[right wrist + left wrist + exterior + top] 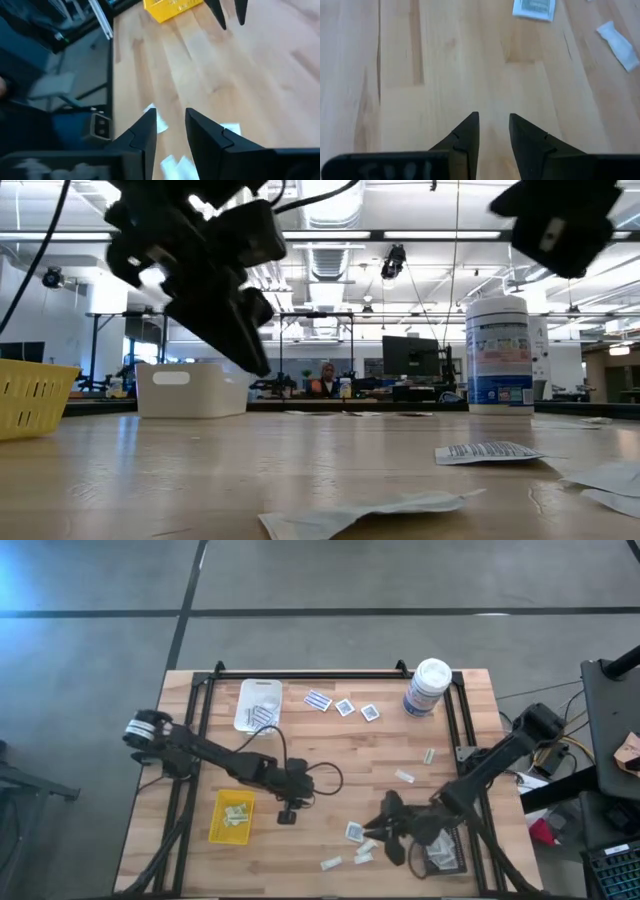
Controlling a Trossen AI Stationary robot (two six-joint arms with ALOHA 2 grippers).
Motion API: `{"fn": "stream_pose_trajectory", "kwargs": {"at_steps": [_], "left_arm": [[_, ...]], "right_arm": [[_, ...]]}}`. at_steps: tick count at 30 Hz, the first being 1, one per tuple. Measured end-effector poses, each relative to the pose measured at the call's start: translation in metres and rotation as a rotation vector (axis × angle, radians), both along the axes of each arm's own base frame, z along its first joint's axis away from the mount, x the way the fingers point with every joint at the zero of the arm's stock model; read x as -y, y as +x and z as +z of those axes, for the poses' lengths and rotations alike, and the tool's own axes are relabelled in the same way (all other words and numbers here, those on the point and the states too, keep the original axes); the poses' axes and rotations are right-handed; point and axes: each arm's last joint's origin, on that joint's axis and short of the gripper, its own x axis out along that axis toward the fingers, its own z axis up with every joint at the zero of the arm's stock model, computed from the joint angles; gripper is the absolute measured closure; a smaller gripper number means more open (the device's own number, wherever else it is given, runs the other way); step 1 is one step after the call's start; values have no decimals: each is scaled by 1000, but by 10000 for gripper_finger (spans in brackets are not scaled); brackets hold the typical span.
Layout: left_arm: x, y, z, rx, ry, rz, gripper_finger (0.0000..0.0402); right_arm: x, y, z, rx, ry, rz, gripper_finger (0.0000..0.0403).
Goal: Pick & Place First Aid Supplies
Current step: Put the green bandage into the yellow bin
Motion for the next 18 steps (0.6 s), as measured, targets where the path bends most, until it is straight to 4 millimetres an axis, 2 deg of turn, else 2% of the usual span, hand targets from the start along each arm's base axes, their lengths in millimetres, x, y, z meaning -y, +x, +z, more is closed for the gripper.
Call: {"fn": "stream_pose_trajectory", "kwargs": {"at_steps": [3, 9, 13, 18], "left_arm": [[1, -10, 4, -55, -10, 17, 300], [10, -19, 7, -92, -20, 9, 300], [13, -20, 7, -99, -20, 3, 300], [15, -24, 4, -150, -30, 33, 300]], "right_arm": [[-5, 17, -8, -15, -92, 38, 314], [-15, 59, -23, -73, -166, 219, 345], [-21, 84, -32, -96, -158, 397, 368], [-20, 107, -42, -122, -96, 520, 391]]}}
